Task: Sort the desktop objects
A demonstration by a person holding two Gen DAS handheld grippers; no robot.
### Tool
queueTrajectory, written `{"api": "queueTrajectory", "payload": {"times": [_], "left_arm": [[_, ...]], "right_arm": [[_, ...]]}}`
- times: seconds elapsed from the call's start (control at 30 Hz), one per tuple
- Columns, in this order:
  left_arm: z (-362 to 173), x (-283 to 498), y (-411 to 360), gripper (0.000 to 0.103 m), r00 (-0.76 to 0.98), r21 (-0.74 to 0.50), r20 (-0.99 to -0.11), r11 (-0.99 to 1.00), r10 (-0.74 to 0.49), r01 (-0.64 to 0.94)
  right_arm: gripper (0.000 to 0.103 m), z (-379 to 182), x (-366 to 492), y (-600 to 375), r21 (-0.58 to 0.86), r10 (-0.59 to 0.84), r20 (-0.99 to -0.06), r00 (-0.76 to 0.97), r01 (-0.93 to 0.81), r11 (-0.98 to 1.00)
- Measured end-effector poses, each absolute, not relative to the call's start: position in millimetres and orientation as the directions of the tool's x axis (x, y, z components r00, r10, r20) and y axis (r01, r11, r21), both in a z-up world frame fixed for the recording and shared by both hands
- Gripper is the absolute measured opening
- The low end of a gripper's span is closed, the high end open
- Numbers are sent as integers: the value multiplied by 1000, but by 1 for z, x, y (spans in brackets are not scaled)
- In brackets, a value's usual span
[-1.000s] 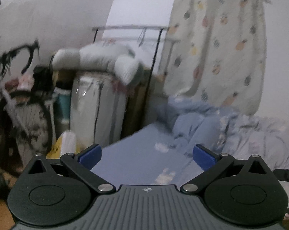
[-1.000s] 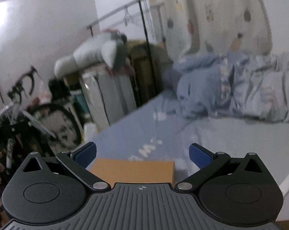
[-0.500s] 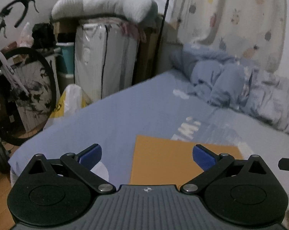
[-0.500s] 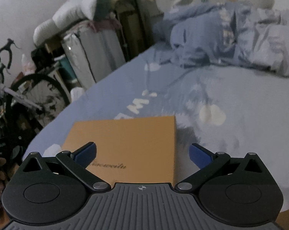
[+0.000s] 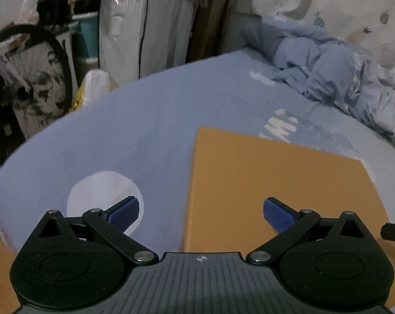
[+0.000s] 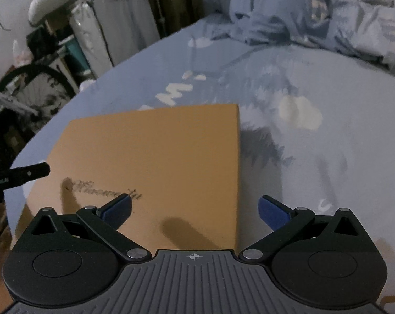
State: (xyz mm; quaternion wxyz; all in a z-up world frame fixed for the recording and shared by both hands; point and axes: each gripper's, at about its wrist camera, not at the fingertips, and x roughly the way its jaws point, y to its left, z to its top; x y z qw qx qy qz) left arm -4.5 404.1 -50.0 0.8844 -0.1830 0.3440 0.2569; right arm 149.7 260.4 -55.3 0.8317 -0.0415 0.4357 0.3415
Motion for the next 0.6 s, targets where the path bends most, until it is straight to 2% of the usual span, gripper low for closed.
{"api": "queueTrajectory", "payload": {"times": [0.23, 0.43, 0.6], "left_arm": [[-61, -12, 407, 103, 646, -199, -713, 805, 273, -560], [-70, -12, 409, 103, 669, -311, -723, 785, 171, -536], [-71, -6, 398, 103, 665, -299, -725, 788, 179, -538]], "right_arm": [[103, -75, 153, 266, 259, 540, -764, 353, -599, 758], [103, -79, 157, 268, 300, 559, -756, 340, -579, 758], [103, -80, 156, 269, 298, 556, -753, 350, -572, 764]]}}
